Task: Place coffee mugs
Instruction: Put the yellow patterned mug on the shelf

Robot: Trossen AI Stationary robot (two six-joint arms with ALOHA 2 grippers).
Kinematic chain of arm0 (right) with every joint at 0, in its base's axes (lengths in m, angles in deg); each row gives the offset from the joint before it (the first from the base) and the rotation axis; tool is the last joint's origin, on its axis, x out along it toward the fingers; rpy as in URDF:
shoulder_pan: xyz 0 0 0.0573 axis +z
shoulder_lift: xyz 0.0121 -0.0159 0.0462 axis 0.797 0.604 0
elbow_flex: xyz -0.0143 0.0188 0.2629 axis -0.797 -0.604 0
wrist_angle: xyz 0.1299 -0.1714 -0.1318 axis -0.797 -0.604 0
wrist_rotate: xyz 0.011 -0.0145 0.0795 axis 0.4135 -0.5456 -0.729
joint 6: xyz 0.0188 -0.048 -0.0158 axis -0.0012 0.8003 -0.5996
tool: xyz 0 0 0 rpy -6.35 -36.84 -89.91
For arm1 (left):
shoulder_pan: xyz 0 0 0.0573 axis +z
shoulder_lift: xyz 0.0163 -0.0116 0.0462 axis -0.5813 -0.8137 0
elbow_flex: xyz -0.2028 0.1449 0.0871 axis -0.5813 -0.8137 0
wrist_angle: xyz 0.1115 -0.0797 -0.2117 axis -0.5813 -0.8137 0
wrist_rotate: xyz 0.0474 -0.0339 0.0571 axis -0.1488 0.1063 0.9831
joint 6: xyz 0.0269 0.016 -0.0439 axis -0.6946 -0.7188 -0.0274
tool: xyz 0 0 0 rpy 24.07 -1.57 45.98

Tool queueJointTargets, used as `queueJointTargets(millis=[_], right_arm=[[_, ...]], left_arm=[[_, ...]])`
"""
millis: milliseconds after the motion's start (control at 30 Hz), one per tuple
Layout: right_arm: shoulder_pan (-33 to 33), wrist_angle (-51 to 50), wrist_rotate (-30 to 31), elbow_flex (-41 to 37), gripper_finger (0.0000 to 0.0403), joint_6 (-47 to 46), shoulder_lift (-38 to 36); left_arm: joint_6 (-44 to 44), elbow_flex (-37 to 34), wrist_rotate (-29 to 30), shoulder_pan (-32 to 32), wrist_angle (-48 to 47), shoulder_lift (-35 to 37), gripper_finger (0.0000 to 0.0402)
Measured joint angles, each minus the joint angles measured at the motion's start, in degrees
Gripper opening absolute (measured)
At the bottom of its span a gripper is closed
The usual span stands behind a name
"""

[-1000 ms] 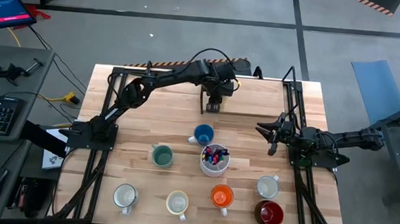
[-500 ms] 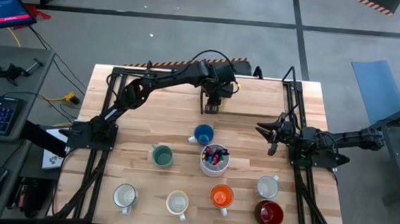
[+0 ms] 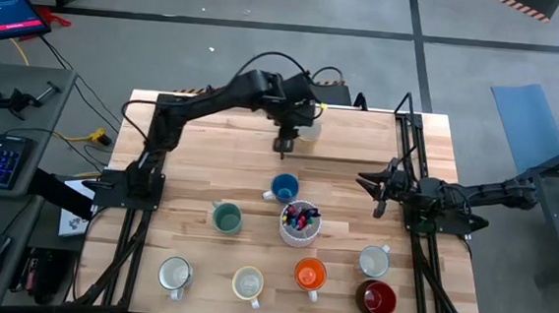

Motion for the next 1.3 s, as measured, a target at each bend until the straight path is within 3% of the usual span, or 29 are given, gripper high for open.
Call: queueJointTargets(millis=[167,267,467,733,933,1133,1300], right_arm=[[0.00,0.07,0.43,0.00,0.0075,-2.66,5.30],[0.00,0.86,0.46,0.00,0.0075,-4.60,8.72],[0.97,8.27,-0.24,0.00,0.0075,-4.97,13.78],[0.53,16.16,3.50,0.13,0.0075,1.91,16.60],[-4.21,16.94,3.30,3.92,0.0075,5.15,20.84],[-12.78,12.88,-4.06,12.53,0.0075,5.96,30.83],[-22.54,1.31,-10.59,23.12,0.0075,-0.41,42.91]], left_arm=[[0.06,-0.39,-4.07,-0.05,-14.62,3.09,0.0132],[1.81,-2.51,-7.69,0.15,-14.76,4.01,0.0131],[-2.05,-17.95,-13.04,1.34,-14.04,8.45,0.0131],[1.73,-46.55,-14.03,5.27,-1.92,19.73,0.0131],[7.24,-64.79,-14.92,8.06,13.72,34.51,0.0131],[12.37,-78.30,-13.25,7.94,37.02,47.16,0.0131],[12.46,-83.94,-10.52,6.86,47.02,52.84,0.0131]])
